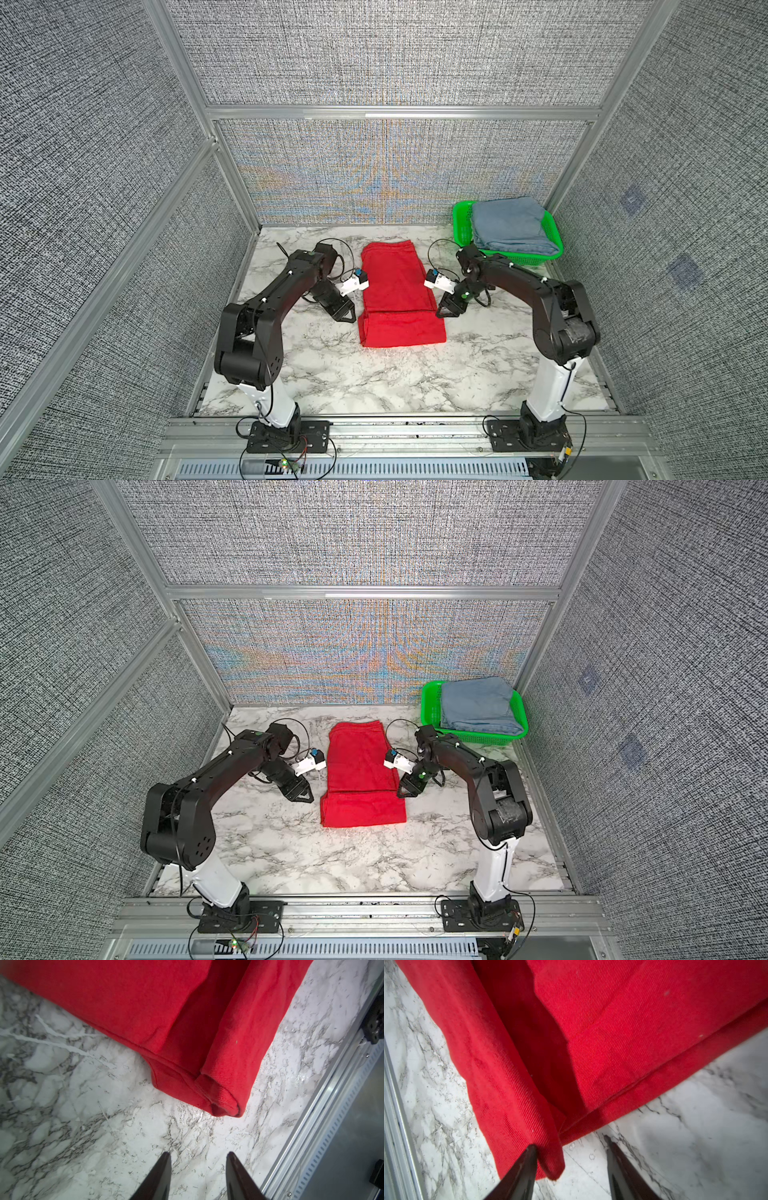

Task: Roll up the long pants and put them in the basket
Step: Roll the long pant at the center of the board.

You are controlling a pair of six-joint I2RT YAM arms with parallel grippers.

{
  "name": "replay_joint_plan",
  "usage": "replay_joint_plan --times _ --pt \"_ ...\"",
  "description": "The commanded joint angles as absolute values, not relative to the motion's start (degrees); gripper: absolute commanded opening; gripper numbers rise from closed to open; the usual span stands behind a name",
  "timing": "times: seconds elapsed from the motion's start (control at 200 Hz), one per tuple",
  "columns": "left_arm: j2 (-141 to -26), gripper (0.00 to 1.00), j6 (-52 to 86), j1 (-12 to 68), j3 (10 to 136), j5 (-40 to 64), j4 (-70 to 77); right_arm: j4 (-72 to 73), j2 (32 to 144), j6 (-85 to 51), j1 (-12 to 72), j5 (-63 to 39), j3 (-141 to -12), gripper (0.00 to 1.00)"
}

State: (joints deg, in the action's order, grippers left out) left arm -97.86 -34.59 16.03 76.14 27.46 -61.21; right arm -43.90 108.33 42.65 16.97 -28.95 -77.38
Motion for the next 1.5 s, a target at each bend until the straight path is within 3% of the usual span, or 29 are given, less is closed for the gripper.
replay_joint_plan --times 0.0,0.215,0.41,0.59,0.846,1.491 --pt "-96.7 0.47 -34.8 16.0 76.8 29.3 -60.7 -42.3 106.4 41.9 17.1 -29.2 -77.4 0.58" --pt "-94.3 0.47 -36.6 17.6 77.8 27.8 -58.8 -45.7 103.0 44.5 17.5 -32.4 -77.5 0.57" --pt "-97.2 0.41 -38.3 25.1 81.7 27.0 -62.2 -51.7 102.9 47.2 18.4 -37.2 -78.5 0.55" --pt "-96.5 0.36 -39.9 32.5 74.1 15.8 -59.0 -52.7 99.7 48.1 19.5 -33.8 -73.5 0.55" --pt "-87.7 0.33 -38.8 33.6 65.8 8.5 -50.8 -48.7 96.7 47.5 21.5 -30.1 -67.6 0.55" --pt "-87.3 0.32 -38.5 37.8 65.1 3.8 -43.6 -36.7 101.8 43.3 27.4 -21.4 -63.5 0.6"
